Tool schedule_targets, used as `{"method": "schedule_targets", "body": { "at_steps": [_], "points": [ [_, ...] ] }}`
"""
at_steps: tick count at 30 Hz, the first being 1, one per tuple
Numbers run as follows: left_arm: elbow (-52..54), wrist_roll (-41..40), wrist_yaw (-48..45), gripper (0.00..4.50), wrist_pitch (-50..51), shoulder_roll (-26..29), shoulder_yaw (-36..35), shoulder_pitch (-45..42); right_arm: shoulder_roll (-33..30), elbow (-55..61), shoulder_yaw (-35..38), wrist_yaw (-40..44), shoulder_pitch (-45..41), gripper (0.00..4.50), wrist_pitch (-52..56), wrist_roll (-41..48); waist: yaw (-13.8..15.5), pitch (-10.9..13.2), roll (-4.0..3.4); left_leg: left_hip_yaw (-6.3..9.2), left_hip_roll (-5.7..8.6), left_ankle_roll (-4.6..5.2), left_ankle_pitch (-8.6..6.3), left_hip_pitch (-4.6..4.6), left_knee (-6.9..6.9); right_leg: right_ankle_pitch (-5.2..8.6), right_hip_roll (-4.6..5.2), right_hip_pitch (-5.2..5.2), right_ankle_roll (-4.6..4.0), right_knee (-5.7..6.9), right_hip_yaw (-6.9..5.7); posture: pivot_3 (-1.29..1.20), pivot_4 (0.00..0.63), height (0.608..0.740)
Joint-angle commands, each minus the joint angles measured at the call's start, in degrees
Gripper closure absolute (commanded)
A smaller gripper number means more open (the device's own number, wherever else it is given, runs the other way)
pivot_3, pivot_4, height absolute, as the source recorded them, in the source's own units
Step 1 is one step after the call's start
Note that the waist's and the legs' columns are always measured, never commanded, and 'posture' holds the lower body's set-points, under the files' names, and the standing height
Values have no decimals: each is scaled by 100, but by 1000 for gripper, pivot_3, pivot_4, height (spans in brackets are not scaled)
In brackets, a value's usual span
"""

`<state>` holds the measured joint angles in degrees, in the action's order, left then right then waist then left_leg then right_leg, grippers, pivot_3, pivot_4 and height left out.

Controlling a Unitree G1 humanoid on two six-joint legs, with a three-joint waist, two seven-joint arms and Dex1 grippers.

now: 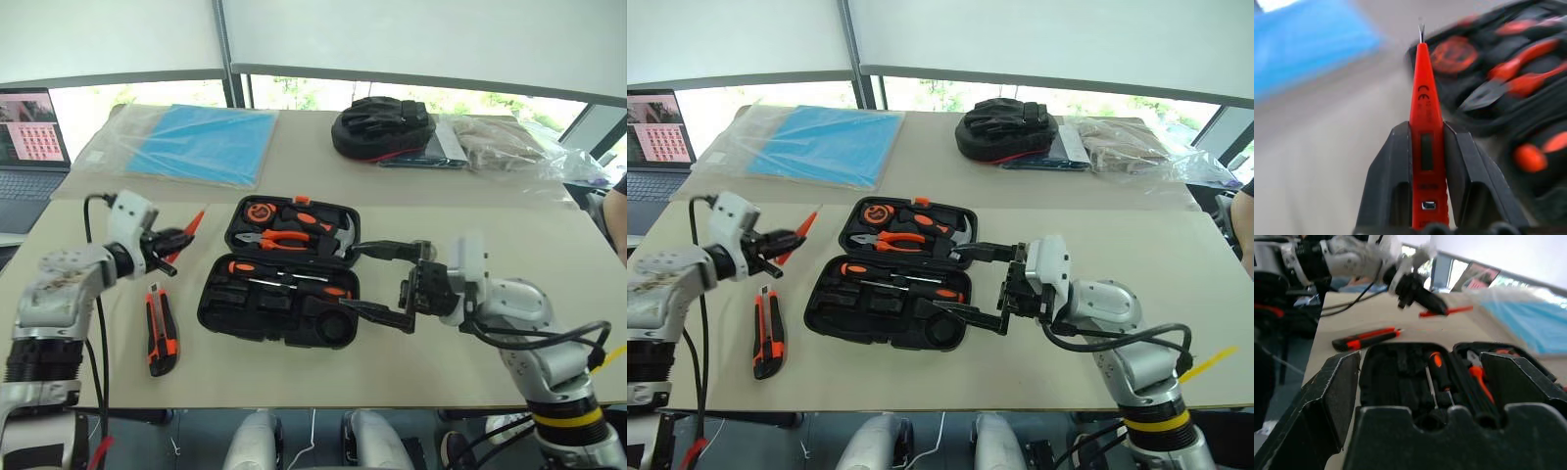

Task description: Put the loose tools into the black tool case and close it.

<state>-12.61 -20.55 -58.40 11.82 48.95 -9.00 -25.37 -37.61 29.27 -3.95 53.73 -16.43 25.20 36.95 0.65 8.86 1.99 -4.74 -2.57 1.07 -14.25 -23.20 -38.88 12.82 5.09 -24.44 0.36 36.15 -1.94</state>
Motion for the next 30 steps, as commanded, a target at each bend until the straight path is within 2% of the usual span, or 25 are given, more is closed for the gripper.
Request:
{"method": "schedule_targets", "body": {
  "at_steps": [1, 5, 8, 13, 21, 30],
  "points": [
    [-120, -213, -2064, 4037, -1447, 259, 245, -130, -319, 537, -153, -91, -157, 0, 881, 355, 10, 0, 0, -6, 1, 2, -1, -4, 0, 0, 2, 0, 0, -6, -4, 0, 150, 740],
    [-263, 207, -2913, 4037, -1897, 203, 948, -635, -616, 763, -412, -379, -159, 0, 1654, 304, 45, 0, 1, -21, 8, 9, -4, -19, -11, -1, 6, 5, 4, -9, -21, 0, 150, 740],
    [-391, 544, -3178, 4037, -2209, 142, 1340, -872, -851, 944, -598, -824, -231, 0, 2407, 162, 53, 0, 1, -20, 10, 11, -4, -32, -27, -4, 1, 5, 11, -8, -26, 0, 150, 740],
    [-323, 882, -3225, 4037, -2165, 83, 1719, -1012, -644, 1045, -505, -1208, -296, 0, 2716, 272, -15, 0, 2, -18, 12, 14, -6, -33, -27, -3, -9, 1, 14, -8, -21, 0, 150, 740],
    [-341, 1505, -2831, 4037, -2000, -10, 2051, -1097, -105, 1026, -290, -1324, -105, 0, 2007, 93, 3, 1, 2, -11, 8, 14, -6, -37, -29, -2, -19, 2, 18, -8, -18, 0, 150, 740],
    [-332, 1941, -2635, 4037, -1832, -282, 2388, -1381, -75, 947, -289, -1210, 192, 0, 1631, -103, 5, 1, 2, -9, 9, 14, -6, -44, -40, -3, -20, 2, 22, -5, -20, 0, 150, 740]
  ]
}}
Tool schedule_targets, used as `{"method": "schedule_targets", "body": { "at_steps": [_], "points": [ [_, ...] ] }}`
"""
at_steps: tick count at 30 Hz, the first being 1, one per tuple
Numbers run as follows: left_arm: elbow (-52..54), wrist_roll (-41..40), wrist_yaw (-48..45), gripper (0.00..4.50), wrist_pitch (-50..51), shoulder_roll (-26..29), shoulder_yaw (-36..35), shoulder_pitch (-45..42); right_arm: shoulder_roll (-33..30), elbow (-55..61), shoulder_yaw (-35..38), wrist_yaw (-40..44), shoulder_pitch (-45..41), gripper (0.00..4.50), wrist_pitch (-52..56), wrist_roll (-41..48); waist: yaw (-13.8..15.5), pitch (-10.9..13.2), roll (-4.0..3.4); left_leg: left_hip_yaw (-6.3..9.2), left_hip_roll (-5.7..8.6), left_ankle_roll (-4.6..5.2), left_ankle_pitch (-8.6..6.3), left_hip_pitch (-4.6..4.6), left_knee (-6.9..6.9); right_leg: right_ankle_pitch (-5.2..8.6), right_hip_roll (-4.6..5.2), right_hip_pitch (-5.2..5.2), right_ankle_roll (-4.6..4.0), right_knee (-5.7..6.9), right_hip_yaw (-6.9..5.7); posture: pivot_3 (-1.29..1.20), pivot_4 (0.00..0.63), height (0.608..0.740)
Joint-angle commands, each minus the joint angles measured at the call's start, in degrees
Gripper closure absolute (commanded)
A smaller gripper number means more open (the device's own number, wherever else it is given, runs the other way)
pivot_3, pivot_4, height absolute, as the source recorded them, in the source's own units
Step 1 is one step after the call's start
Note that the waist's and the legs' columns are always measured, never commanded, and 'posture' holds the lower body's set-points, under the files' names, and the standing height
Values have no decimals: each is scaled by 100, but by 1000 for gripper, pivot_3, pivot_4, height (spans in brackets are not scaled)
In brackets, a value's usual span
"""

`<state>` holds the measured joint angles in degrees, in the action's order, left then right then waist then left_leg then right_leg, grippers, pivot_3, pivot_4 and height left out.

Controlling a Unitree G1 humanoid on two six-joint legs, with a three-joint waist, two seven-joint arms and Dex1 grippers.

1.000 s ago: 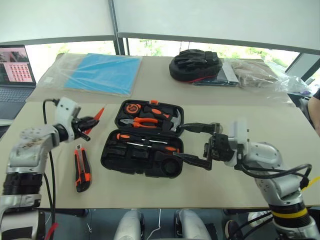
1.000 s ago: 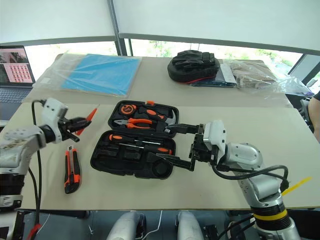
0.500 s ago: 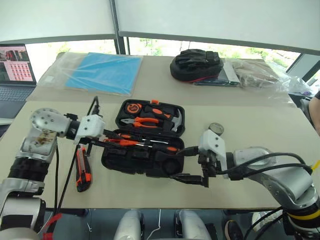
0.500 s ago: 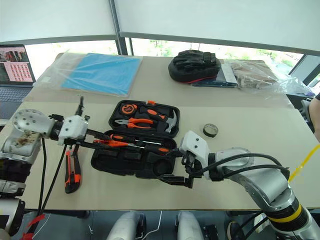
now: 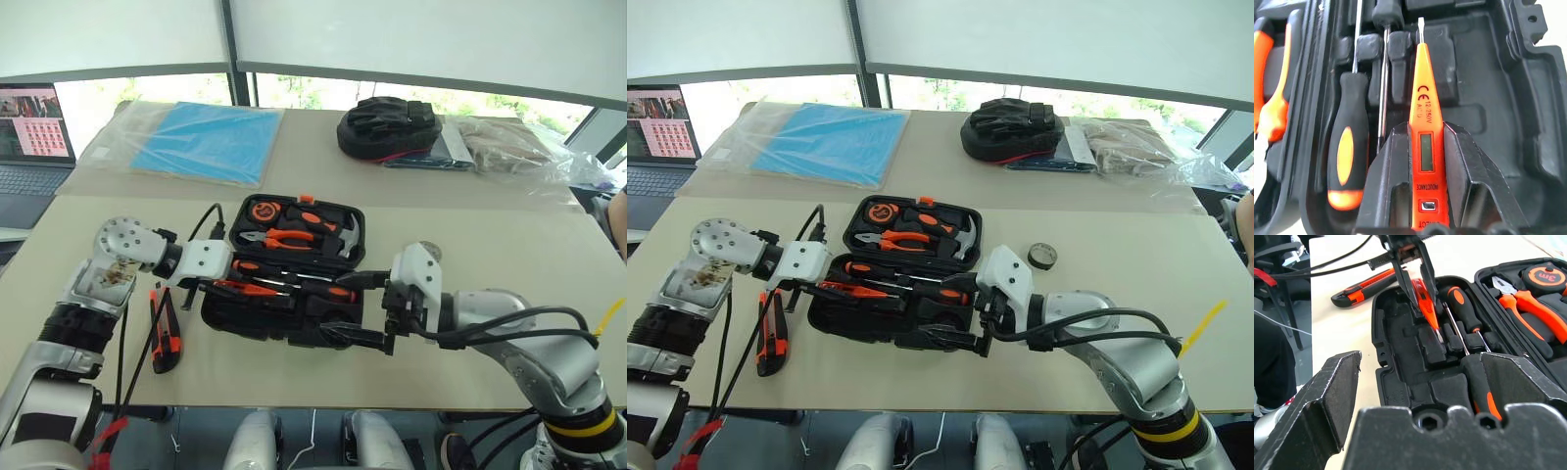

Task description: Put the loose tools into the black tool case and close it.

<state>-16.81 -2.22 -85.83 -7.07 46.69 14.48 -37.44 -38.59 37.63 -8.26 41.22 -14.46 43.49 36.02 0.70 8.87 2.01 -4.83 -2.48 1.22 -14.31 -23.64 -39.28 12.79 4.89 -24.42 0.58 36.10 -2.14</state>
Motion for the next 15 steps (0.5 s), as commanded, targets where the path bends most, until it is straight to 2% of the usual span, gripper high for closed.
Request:
{"method": "schedule_targets", "body": {
  "at_steps": [1, 7, 15],
  "points": [
    [48, 211, 137, 4037, 21, -74, 104, -211, 28, 124, 136, 34, 12, 0, -196, -5, 0, 0, 0, 0, 0, 0, 0, 1, 0, 0, 0, 0, 0, 1, 0, 0, 150, 740],
    [96, 426, 163, 4037, 239, -139, 285, -252, 110, 219, 137, -67, 6, 0, -73, 124, 3, 0, 0, 1, 0, 0, 0, 4, -2, 0, -2, 3, 0, 3, 1, 0, 150, 740],
    [406, 733, -16, 4037, 647, 170, 494, -152, 84, 199, 172, -84, -3, 0, -72, 95, -13, 0, 0, 8, -4, 1, 0, 5, -18, 0, -4, 8, 0, 10, 1, 0, 150, 740]
  ]
}}
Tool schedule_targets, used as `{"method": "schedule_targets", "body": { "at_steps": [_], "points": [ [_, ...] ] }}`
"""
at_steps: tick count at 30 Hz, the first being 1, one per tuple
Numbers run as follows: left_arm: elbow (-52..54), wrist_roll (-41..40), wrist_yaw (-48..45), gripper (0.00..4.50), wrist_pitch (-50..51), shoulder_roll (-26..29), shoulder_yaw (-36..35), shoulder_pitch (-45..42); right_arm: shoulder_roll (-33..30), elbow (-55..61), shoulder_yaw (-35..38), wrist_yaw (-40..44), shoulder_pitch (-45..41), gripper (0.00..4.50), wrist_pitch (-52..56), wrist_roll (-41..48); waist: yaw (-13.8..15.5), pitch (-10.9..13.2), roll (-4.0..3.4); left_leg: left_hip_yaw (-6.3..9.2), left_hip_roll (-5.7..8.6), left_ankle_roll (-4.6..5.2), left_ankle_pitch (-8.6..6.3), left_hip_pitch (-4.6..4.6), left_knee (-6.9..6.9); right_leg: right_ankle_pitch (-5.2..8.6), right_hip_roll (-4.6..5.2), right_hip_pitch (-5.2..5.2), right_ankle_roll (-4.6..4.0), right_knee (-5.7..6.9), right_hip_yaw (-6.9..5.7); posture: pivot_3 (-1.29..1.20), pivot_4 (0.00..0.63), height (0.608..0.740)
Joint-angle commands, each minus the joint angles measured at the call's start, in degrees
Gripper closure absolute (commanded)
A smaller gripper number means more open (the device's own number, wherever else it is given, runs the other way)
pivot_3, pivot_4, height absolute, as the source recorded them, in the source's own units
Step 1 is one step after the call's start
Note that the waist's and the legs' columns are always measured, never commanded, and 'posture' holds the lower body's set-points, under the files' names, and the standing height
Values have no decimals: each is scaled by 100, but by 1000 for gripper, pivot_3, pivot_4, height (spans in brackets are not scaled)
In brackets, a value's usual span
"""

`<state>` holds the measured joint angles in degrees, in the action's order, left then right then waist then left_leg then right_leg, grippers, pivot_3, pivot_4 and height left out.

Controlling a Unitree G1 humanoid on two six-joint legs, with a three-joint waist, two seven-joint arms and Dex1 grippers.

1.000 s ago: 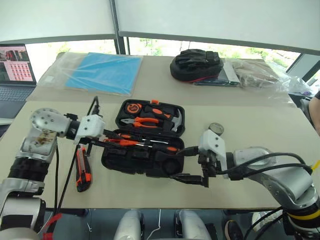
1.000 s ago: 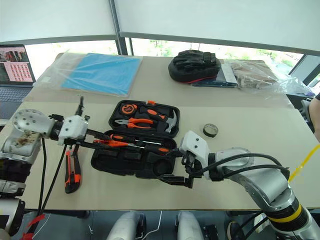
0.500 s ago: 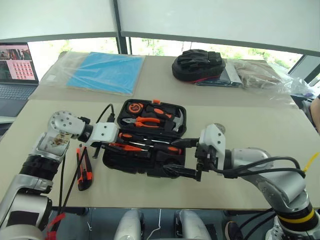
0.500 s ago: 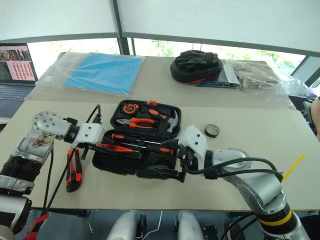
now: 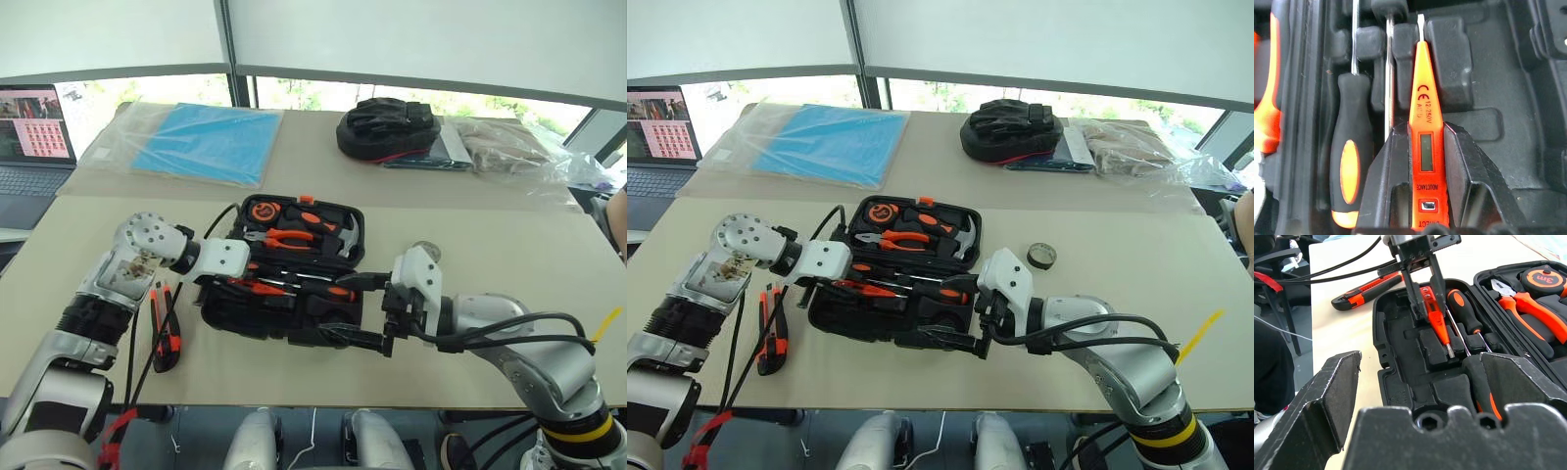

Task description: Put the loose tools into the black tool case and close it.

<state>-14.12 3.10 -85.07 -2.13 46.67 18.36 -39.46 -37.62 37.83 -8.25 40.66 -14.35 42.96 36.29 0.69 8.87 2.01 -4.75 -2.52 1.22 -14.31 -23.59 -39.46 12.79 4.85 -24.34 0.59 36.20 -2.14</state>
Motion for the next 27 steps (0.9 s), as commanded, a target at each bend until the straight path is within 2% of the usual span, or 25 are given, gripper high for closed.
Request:
{"method": "schedule_targets", "body": {
  "at_steps": [1, 8, 10, 11, 12, 13, 17, 19, 24, 27],
  "points": [
    [177, 244, -80, 4037, 207, 199, 132, 61, -18, 177, 177, -27, -8, 0, -24, 66, -20, 0, 0, -1, -3, 0, 0, 0, 0, 0, -4, -2, 0, 0, 2, 0, 150, 740],
    [541, 205, 14, 4037, 729, 62, 210, 219, -20, 113, 132, 4, -47, 0, -47, 17, -17, 0, 0, -2, -13, 1, -1, 5, 0, 0, -18, 0, -2, -1, 11, 0, 150, 740],
    [580, 26, 5, 3035, 840, 49, 86, 249, -17, 79, 125, 25, -69, 0, -55, 11, -18, 0, 0, -1, -13, 2, -1, 7, 0, 0, -18, 0, -2, -1, 16, 0, 150, 740],
    [582, -31, -8, 2818, 830, 52, 47, 249, -20, 66, 125, 36, -73, 0, -61, 6, -19, 0, 0, -1, -13, 3, -2, 9, 0, 0, -18, 0, -2, -1, 18, 0, 150, 740],
    [560, -35, 18, 2341, 826, 79, 6, 227, -24, 55, 126, 51, -74, 0, -62, 9, -21, 0, 0, -1, -14, 3, -2, 8, 0, 0, -19, -1, -2, -1, 19, 0, 150, 740],
    [544, -78, -13, 2108, 734, 141, -52, 214, -32, 48, 128, 75, -68, 0, -57, 23, -23, 0, 0, -1, -14, 3, -2, 8, 0, -1, -19, -2, -2, -1, 19, 0, 150, 740],
    [516, -639, 54, 639, 477, 85, -529, 189, -45, 45, 138, 166, -12, 0, -39, 99, 0, 0, 0, -1, -22, 3, -2, 2, -8, -3, -30, -5, -5, 1, 21, 0, 150, 740],
    [443, -855, 91, 639, 193, 68, -740, 209, -38, 49, 180, 164, 20, 0, -8, 150, 12, 0, 0, 4, -25, 3, -2, -11, -23, -3, -31, -4, -7, 2, 11, 0, 150, 740],
    [315, -1677, 54, 639, 225, -115, -1352, 477, -40, 67, 248, 141, 121, 0, 12, 225, 3, 0, 0, 6, -24, 4, -3, -15, -31, -6, -30, -3, -3, 1, 16, 0, 150, 740],
    [2, -1969, 247, 1385, 317, -394, -1602, 583, -14, 49, 293, 137, 174, 0, -6, 260, 3, 0, 0, 6, -25, 5, -3, -15, -32, -7, -31, -3, -4, 2, 15, 0, 150, 740]
  ]
}}
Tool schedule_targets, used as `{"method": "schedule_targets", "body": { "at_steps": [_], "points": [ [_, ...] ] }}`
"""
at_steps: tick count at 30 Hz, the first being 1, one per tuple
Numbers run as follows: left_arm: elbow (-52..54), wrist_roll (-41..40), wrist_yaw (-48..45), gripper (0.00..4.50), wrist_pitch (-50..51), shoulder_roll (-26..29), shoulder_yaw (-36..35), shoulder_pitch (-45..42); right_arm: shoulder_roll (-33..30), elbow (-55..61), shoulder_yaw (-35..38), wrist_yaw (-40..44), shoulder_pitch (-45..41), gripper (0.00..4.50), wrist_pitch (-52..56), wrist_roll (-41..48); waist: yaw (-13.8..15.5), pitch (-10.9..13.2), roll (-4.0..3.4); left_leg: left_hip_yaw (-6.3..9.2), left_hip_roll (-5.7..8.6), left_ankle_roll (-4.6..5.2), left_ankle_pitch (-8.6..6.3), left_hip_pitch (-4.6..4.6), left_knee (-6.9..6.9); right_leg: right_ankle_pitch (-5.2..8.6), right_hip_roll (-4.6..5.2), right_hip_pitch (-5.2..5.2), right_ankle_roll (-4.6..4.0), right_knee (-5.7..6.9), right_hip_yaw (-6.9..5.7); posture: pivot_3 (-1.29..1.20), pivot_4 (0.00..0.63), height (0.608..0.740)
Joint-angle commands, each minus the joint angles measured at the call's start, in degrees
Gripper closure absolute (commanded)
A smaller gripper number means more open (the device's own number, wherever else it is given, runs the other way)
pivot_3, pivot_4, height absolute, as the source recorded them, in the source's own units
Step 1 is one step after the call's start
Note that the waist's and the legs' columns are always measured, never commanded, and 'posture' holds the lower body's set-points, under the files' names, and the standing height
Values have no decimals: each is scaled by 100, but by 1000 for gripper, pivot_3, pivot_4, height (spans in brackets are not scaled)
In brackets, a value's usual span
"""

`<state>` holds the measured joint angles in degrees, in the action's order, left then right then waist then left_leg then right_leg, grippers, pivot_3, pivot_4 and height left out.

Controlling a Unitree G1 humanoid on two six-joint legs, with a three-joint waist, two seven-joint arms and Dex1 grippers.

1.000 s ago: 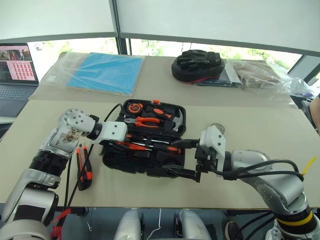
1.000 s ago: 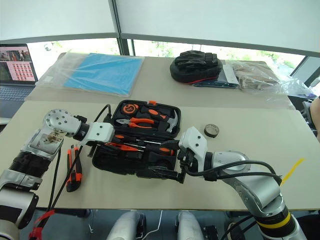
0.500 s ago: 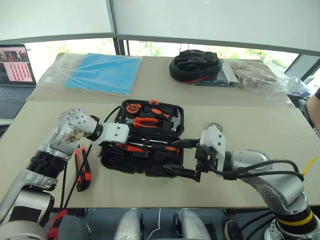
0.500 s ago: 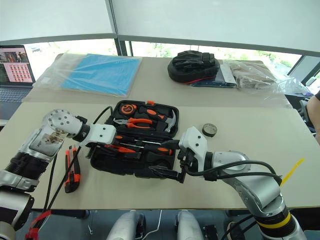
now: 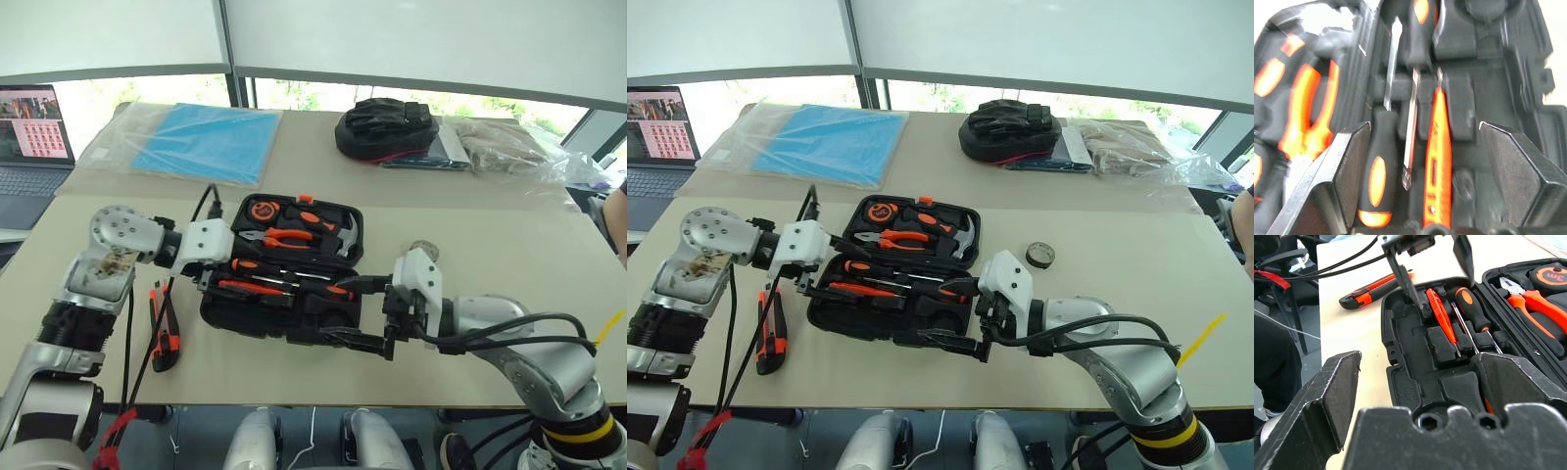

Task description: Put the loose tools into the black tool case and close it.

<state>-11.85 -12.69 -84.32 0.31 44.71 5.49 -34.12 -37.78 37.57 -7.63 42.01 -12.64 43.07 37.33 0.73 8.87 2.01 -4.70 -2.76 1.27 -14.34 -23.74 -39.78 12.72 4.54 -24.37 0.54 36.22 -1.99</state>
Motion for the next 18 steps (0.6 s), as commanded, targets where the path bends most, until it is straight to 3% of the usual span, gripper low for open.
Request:
{"method": "schedule_targets", "body": {
  "at_steps": [1, 8, 18],
  "points": [
    [-367, -402, 244, 1737, 52, -281, -345, 68, 22, 57, 248, 0, 12, 0, -24, 169, 2, 0, 0, 0, 0, 0, 0, 0, -2, 0, 0, 0, 0, 1, 0, 0, 150, 740],
    [-1159, -304, 343, 4389, -400, -684, -309, 86, 77, -72, 307, 30, 62, 0, -100, 126, -2, 0, 0, -2, 1, 0, 0, -1, -6, -3, -2, 2, -1, 0, -2, 0, 150, 740],
    [-1689, 69, 299, 4461, -876, -683, -93, 291, 160, -83, 294, -36, 36, 0, -77, 105, 3, 0, 0, -3, -1, 0, 0, -1, -5, -4, -3, 2, -3, 0, -2, 0, 150, 740]
  ]
}}
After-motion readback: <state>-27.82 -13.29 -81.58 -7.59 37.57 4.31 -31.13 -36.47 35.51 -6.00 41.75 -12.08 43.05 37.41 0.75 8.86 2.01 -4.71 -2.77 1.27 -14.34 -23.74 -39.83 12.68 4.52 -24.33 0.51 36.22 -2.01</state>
